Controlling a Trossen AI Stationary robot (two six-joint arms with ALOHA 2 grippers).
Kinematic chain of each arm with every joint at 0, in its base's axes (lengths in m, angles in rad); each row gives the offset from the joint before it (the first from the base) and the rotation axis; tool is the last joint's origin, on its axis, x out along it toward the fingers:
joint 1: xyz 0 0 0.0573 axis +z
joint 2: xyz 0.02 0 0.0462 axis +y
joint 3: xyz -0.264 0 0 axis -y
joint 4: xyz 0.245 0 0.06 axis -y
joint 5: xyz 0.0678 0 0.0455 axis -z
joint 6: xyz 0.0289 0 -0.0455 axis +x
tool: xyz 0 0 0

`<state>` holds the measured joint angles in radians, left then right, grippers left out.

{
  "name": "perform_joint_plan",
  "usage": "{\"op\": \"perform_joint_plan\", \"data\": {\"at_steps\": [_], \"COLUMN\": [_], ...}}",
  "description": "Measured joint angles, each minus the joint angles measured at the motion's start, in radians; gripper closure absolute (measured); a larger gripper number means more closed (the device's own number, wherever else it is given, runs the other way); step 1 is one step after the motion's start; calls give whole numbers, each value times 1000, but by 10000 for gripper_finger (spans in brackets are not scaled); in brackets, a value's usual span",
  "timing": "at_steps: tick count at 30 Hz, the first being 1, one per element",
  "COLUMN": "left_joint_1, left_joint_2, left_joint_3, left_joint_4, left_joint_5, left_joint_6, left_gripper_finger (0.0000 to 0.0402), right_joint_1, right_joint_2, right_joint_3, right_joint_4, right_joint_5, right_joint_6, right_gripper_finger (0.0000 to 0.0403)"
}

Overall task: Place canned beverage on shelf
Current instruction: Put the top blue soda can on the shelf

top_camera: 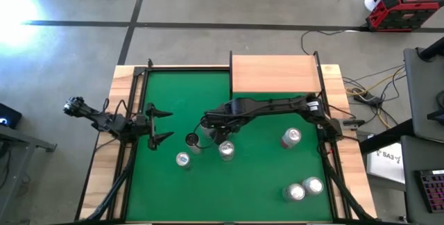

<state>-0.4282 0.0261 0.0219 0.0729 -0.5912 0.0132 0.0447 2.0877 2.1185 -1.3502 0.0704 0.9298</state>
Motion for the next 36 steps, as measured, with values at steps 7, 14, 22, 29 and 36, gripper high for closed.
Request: {"op": "perform_joint_plan", "data": {"at_steps": [7, 14, 22, 29, 36], "left_joint_1": [0, 0, 0, 0, 0], "left_joint_2": [3, 4, 5, 5, 5], "left_joint_3": [0, 0, 0, 0, 0], "left_joint_4": [2, 1, 1, 1, 0], "left_joint_5": [0, 0, 0, 0, 0], "left_joint_6": [0, 0, 0, 0, 0], "left_gripper_finger": [41, 41, 41, 41, 41], "right_joint_1": [-16, -22, -30, -39, -41], "right_joint_2": [9, 10, 10, 10, 9], "right_joint_3": [0, 0, 0, -8, -24], "right_joint_4": [6, 30, 40, 48, 53], "right_joint_5": [0, 1, 9, 11, 10], "right_joint_6": [-35, -58, -68, -70, -67], "right_gripper_finger": [87, 87, 87, 87, 87]}}
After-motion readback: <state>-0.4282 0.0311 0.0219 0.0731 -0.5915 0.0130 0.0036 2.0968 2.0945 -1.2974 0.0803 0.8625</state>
